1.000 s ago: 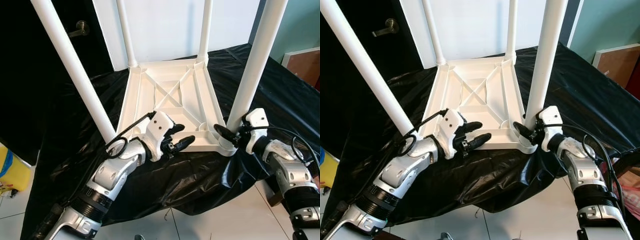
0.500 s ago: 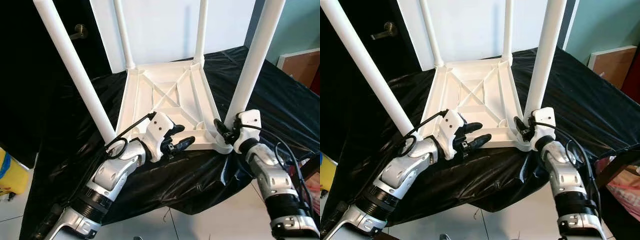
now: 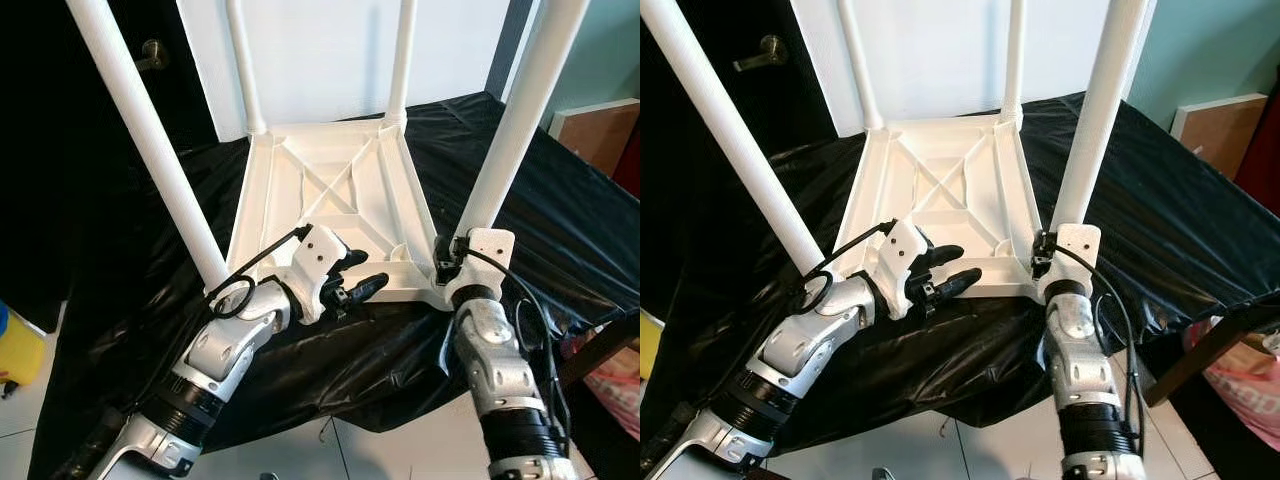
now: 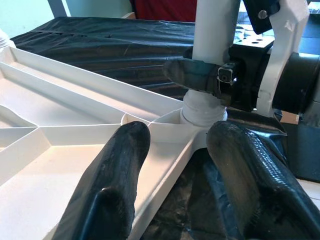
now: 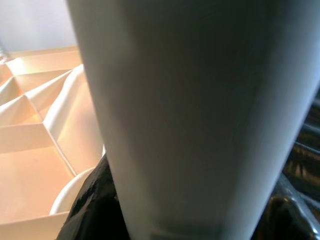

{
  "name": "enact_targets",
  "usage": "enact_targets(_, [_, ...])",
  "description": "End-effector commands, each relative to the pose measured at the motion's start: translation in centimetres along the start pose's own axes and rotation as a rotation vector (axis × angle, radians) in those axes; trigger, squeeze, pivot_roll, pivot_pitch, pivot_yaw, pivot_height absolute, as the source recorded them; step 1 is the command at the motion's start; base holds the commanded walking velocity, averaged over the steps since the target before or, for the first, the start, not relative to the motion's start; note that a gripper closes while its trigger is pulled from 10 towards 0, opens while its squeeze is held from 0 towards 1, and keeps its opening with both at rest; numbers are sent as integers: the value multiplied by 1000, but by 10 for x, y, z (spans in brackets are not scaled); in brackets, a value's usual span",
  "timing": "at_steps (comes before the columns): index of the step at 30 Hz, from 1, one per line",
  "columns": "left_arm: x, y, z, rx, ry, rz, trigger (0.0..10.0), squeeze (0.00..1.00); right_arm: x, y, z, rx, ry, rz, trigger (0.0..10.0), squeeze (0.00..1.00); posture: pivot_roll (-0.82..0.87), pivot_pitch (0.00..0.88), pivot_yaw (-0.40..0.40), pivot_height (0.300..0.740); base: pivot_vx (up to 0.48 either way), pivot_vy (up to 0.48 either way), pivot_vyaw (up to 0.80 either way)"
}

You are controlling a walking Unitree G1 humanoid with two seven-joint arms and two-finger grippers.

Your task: Building children table

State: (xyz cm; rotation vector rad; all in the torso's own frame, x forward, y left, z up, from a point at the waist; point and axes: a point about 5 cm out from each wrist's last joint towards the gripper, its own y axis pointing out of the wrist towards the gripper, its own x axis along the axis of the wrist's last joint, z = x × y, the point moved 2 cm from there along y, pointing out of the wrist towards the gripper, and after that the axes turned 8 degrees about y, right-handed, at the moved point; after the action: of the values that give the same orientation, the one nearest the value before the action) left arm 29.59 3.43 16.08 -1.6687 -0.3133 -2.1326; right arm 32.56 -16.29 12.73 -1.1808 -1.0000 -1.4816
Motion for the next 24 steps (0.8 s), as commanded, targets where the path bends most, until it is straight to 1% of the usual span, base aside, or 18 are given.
enact_targets(1, [-2, -1, -9, -122, -2, -14, 10000, 0, -16, -5, -9, -66, 54, 79, 10000, 0, -111, 0, 51, 740, 0, 0, 0])
enact_targets(5, [-1, -2, -9, -127, 3, -14, 10000, 0, -12, -4, -9, -70, 27, 66, 10000, 0, -108, 0, 49, 740, 0, 0, 0])
enact_targets(7, [-2, -2, -9, -124, 9, -8, 10000, 0, -11, -5, -4, -54, 18, 63, 10000, 0, -105, 0, 49, 740, 0, 0, 0])
enact_targets(12, [-2, -2, -8, -122, 10, -6, 10000, 0, -8, -4, 0, -44, 15, 52, 10000, 0, -103, 0, 50, 740, 0, 0, 0])
enact_targets(13, [-2, -2, -8, -122, 10, -6, 10000, 0, -6, -4, 1, -40, 15, 40, 10000, 753, -103, 0, 50, 740, 0, 0, 0])
enact_targets(14, [-2, -2, -7, -122, 11, -5, 10000, 0, -3, -3, 2, -25, 23, 27, 10000, 1000, -101, 0, 51, 740, 0, 0, 0])
enact_targets(16, [-2, -2, -7, -122, 12, -4, 10000, 0, -1, -3, 2, -15, 28, 20, 10000, 1000, -99, 0, 52, 740, 0, 0, 0])
enact_targets(18, [-2, -3, -6, -120, 14, -3, 10000, 0, 5, -3, -2, 34, 43, -5, 10000, 1000, -97, 0, 54, 740, 0, 0, 0])
enact_targets(19, [-2, -3, -6, -120, 14, -3, 10000, 0, 5, -3, -2, 34, 43, -5, 10000, 1000, -97, 0, 54, 740, 0, 0, 0])
enact_targets(22, [-1, -4, -4, -118, 21, 0, 10000, 0, 11, -8, -12, 181, 39, -28, 10000, 1000, -93, 0, 62, 740, 0, 0, 0])
enact_targets(23, [-1, -4, -4, -118, 21, 0, 10000, 0, 11, -8, -12, 181, 39, -28, 10000, 1000, -93, 0, 62, 740, 0, 0, 0])
enact_targets(24, [-1, -5, -4, -117, 21, 0, 10000, 0, 12, -9, -13, 208, 37, -29, 10000, 1000, -93, 0, 62, 740, 0, 0, 0])
